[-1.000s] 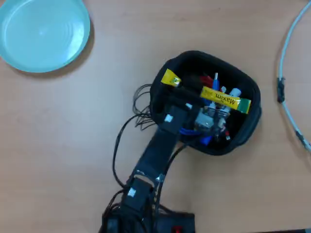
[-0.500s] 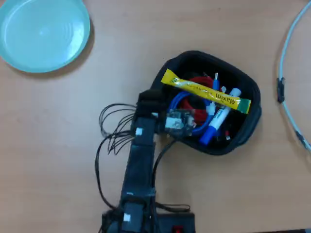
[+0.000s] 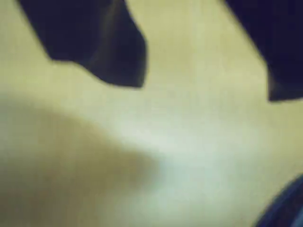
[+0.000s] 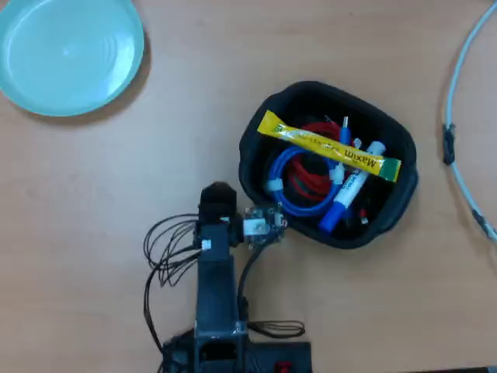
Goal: Pick up the yellow instant coffee stick, then put it in the black bowl
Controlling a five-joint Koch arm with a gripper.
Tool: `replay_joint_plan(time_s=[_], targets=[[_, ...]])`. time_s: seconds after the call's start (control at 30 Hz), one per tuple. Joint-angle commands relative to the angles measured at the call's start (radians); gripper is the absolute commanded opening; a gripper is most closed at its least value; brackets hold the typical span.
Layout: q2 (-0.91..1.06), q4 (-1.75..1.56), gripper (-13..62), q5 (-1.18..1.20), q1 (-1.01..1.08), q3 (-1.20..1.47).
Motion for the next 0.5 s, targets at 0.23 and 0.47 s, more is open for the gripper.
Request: replay_joint_plan(time_s=[0.23, 0.47], targets=[[0.244, -0.261, 26.9, 0.049, -0.005, 0.324], [0.311, -0.357, 26.7, 0.041, -0.002, 0.502]])
